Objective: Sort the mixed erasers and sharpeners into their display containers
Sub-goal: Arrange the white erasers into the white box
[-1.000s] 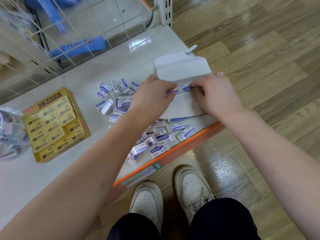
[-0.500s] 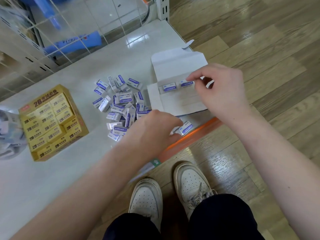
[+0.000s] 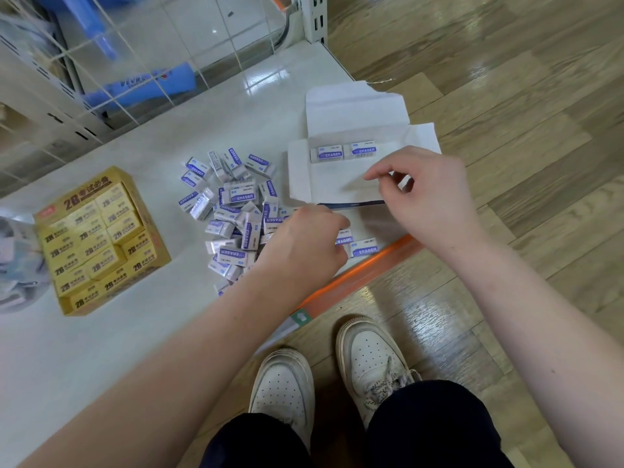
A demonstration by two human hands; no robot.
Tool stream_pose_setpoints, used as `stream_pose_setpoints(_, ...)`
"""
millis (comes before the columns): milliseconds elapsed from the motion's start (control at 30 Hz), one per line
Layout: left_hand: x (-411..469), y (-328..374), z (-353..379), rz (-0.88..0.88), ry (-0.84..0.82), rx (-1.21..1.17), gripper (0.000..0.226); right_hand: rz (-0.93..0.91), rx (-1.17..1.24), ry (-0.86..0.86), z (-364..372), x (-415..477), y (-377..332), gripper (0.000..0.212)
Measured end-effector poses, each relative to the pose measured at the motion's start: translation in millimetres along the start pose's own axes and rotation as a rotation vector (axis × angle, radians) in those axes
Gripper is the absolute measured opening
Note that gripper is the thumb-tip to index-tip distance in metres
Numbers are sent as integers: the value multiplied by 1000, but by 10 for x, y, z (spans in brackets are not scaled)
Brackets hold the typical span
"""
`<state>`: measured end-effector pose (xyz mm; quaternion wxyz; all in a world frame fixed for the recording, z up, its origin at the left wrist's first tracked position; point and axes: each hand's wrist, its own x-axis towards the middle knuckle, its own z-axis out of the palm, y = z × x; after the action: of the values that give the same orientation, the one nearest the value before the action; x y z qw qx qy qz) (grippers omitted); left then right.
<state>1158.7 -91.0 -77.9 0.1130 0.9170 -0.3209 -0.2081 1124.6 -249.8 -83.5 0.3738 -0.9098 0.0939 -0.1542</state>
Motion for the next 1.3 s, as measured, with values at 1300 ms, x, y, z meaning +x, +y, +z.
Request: stream_pose_setpoints(1300,-140,-96,-171,231,-54,-113,40,166,138,-12,-40,-65,10,25)
